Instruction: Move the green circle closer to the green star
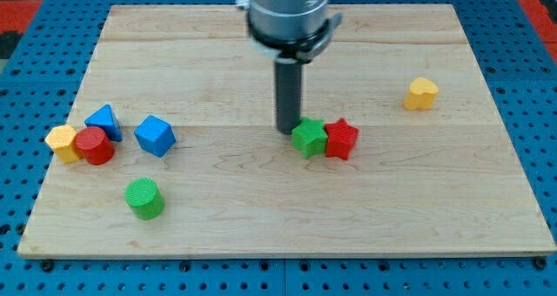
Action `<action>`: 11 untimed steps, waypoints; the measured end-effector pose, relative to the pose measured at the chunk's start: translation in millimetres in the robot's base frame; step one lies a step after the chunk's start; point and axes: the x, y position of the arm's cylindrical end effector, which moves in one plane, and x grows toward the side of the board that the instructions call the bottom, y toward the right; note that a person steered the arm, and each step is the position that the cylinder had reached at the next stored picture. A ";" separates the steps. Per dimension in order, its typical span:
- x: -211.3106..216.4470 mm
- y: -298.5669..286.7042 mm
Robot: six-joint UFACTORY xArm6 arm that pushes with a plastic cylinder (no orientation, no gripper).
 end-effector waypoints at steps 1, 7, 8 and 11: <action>16.3 61.4; 94.0 -258.2; 117.1 -180.5; 160.7 -48.7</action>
